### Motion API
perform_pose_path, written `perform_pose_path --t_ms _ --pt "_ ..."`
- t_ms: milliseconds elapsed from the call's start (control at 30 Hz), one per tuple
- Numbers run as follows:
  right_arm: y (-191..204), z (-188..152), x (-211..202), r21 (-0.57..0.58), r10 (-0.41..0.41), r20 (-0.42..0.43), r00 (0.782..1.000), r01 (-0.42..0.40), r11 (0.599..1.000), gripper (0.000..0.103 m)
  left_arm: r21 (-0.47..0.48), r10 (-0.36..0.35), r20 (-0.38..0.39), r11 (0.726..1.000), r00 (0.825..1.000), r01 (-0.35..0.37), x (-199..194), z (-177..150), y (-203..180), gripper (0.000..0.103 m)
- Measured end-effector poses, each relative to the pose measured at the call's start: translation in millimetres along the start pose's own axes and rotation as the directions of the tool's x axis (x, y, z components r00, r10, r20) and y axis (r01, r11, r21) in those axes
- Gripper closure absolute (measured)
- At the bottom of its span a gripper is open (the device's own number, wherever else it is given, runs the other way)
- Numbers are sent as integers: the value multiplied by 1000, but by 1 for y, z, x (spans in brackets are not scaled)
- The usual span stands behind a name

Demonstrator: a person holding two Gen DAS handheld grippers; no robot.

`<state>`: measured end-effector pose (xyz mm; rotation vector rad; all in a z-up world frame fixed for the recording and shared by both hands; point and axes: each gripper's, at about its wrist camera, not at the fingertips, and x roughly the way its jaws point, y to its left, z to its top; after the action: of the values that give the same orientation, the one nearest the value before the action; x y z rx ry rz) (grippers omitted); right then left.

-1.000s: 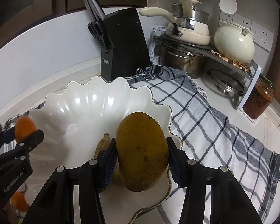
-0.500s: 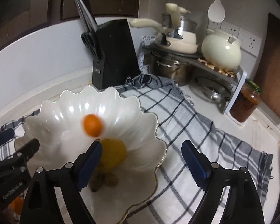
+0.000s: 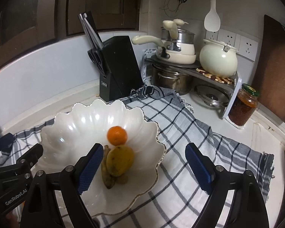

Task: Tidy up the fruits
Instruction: 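Withdraw both tools from the bowl toward the remaining fruits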

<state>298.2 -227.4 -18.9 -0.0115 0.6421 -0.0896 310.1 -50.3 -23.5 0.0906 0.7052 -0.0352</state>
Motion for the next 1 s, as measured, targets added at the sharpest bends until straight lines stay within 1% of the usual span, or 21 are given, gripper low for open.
perform_pose_path --t_ms 200,567,1000 --pt "0 -3 -25 4 5 29 1000 -5 1000 15 -5 -2 14 1000 1000 2 -22 -5 1 17" --pt "-2 -20 -60 19 26 46 999 -26 999 15 -6 -9 34 1000 999 9 -58 -21 3 17" --pt "17 -44 -87 0 60 52 997 -60 998 15 -19 13 41 1000 999 -13 -89 -49 24 17"
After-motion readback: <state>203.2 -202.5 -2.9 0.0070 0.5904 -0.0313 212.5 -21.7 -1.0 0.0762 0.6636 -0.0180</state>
